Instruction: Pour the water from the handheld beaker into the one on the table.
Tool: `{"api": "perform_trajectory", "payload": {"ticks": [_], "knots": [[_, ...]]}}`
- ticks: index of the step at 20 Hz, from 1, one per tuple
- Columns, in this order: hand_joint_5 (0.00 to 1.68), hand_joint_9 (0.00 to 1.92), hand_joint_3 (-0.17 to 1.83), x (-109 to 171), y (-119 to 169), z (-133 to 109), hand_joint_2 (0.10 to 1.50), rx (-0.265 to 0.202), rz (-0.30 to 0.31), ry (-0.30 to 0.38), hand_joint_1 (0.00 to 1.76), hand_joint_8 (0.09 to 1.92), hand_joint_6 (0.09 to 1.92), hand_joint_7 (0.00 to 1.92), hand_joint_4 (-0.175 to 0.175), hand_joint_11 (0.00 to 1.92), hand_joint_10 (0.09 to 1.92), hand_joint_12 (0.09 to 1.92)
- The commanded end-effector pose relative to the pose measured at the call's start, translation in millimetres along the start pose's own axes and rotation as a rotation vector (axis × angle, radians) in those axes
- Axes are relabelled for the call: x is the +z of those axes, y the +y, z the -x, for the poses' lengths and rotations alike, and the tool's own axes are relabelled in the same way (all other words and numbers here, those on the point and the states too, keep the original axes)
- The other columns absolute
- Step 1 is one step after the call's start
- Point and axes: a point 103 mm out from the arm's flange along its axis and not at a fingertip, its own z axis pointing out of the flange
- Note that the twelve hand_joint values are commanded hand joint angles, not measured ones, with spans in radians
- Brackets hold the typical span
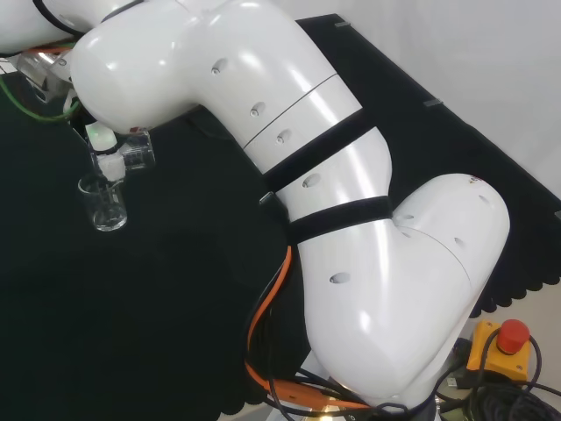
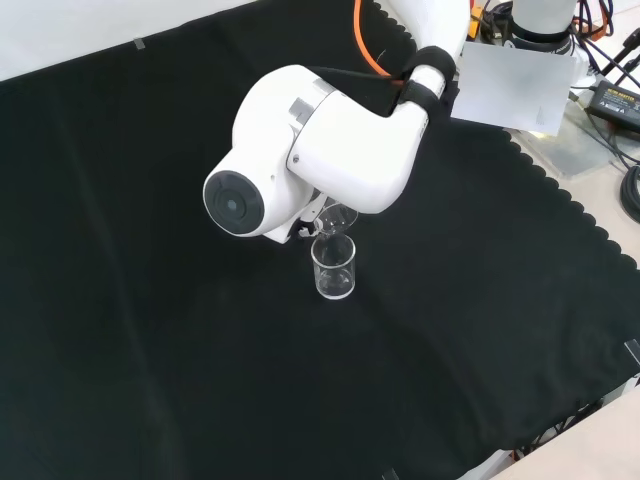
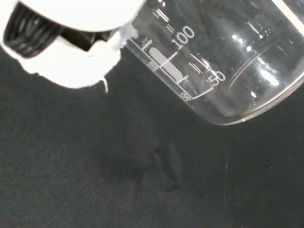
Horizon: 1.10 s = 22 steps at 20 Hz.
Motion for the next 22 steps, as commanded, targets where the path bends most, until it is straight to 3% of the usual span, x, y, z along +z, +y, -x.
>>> {"api": "perform_trajectory", "payload": {"ticks": [1, 11, 17, 22], "knots": [[1.36, 1.73, 0.60, 1, -7, 5, 0.66, -0.033, 0.093, 0.020, 1.15, 0.09, 0.49, 1.82, 0.175, 1.29, 0.09, 0.81], [1.35, 1.73, 0.60, 18, -19, 20, 0.66, -0.153, 0.278, 0.126, 1.15, 0.09, 0.50, 1.82, 0.175, 1.29, 0.09, 0.80], [1.35, 1.72, 0.60, 35, -25, 38, 0.66, -0.195, 0.410, 0.226, 1.15, 0.09, 0.50, 1.82, 0.175, 1.28, 0.09, 0.80], [1.35, 1.72, 0.60, 46, -27, 47, 0.66, -0.216, 0.481, 0.276, 1.15, 0.09, 0.50, 1.82, 0.175, 1.28, 0.09, 0.81]]}}
